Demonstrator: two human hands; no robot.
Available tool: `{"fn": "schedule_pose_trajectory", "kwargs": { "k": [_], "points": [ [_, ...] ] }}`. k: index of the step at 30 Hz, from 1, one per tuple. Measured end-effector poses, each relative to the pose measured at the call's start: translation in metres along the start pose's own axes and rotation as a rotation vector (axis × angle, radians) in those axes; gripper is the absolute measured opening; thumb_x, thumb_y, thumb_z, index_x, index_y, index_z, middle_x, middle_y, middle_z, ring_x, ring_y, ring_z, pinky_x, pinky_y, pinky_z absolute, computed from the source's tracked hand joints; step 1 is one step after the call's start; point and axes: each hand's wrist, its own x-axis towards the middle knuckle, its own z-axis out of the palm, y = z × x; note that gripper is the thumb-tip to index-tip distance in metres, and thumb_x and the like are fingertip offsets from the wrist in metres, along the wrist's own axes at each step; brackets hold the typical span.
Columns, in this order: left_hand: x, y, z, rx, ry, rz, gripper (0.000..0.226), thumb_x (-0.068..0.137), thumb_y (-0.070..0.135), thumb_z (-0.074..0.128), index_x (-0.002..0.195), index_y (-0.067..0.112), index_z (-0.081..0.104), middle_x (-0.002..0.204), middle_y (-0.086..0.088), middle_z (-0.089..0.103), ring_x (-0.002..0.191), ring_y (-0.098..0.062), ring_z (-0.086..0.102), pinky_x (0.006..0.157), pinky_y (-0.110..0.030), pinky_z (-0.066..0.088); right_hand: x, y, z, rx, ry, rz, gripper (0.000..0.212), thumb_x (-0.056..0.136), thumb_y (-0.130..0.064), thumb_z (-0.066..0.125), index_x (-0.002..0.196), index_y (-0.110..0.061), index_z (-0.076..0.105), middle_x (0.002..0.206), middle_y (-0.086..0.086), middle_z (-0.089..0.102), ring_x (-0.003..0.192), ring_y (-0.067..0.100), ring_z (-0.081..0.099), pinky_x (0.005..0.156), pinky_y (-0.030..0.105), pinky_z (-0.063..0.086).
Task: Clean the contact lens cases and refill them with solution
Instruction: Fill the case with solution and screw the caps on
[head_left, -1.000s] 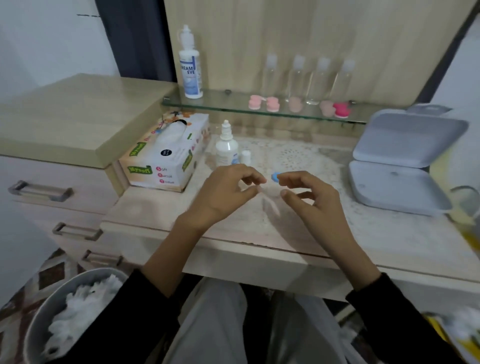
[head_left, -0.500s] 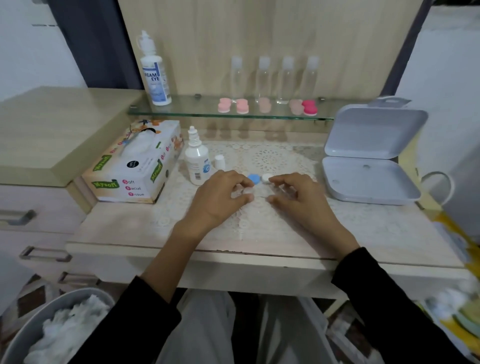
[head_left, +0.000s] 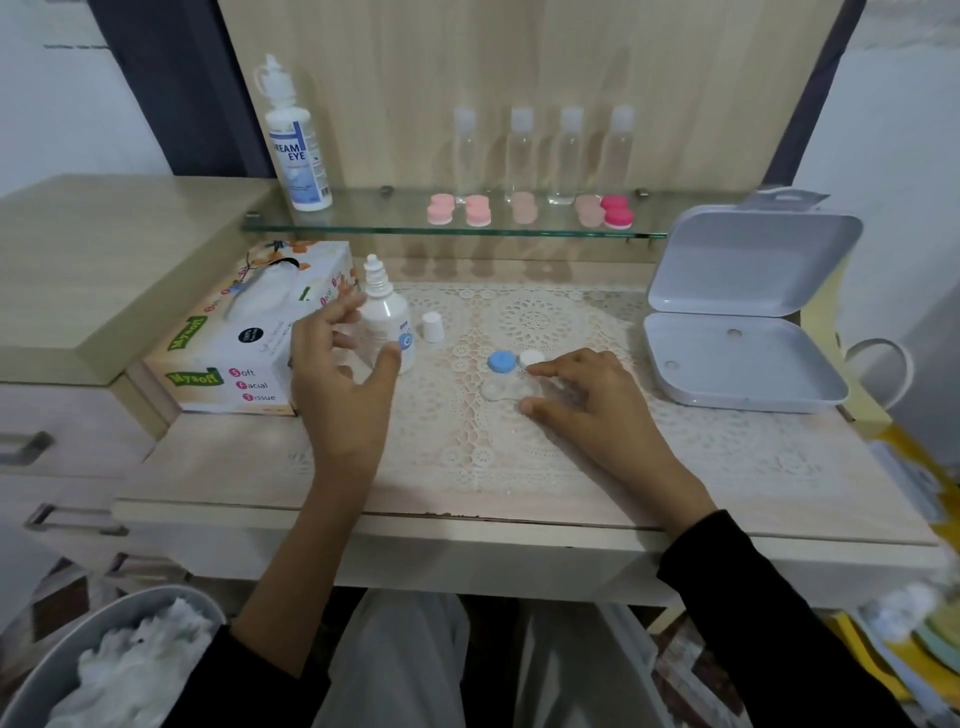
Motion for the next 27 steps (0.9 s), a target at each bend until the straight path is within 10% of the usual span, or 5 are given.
{"fn": "schedule_pose_trajectory", "kwargs": {
  "k": [8,12,17,21,27],
  "points": [
    [0.025,-0.023,0.007,-0.087,-0.344,-0.278,0.078,0.08,0.021,0.075,0.145,0.023,0.032,0.14,0.007,0.046,0.127,-0.008,0.045,0.103,-0.034,0.042,-0.001,0.002,0.002,-0.021,-0.003,-0.032,0.034,0.085,-0.034,0.071,0.116,-0.021,0.069,0.103,-0.008,0.059,0.103,0.012,0.045,0.08,0.012,0.033],
    [0.032,-0.025,0.006,-0.083,-0.401,-0.26,0.049,0.082,0.015,0.072,0.125,0.024,0.049,0.123,0.006,0.058,0.116,-0.012,0.054,0.1,-0.036,0.046,0.0,0.002,0.003,-0.026,0.006,-0.035,0.039,0.085,-0.036,0.071,0.12,-0.021,0.067,0.103,-0.008,0.059,0.103,0.013,0.045,0.083,0.024,0.036],
    [0.036,-0.012,-0.012,0.218,-0.548,0.09,0.05,0.076,0.015,0.077,0.12,0.021,0.056,0.115,0.009,0.059,0.103,-0.006,0.052,0.084,-0.017,0.04,0.0,0.005,0.006,-0.039,0.007,-0.055,0.034,0.085,-0.039,0.07,0.115,-0.021,0.07,0.106,-0.008,0.06,0.103,0.01,0.045,0.086,0.027,0.038],
    [0.045,-0.007,-0.018,0.57,-0.718,0.408,0.056,0.069,0.017,0.083,0.12,0.014,0.06,0.108,-0.005,0.064,0.097,-0.023,0.056,0.078,-0.028,0.035,0.0,0.005,0.006,-0.042,0.018,-0.063,0.033,0.085,-0.039,0.069,0.114,-0.021,0.07,0.104,-0.01,0.059,0.102,0.007,0.043,0.084,0.025,0.036],
    [0.052,0.0,-0.017,0.821,-0.865,0.469,0.063,0.074,0.024,0.078,0.132,0.02,0.054,0.113,-0.004,0.059,0.103,-0.025,0.054,0.079,-0.032,0.04,-0.002,0.004,0.005,-0.056,0.023,-0.075,0.032,0.086,-0.039,0.068,0.114,-0.022,0.07,0.104,-0.01,0.059,0.101,0.009,0.044,0.086,0.029,0.039]
  ]
}}
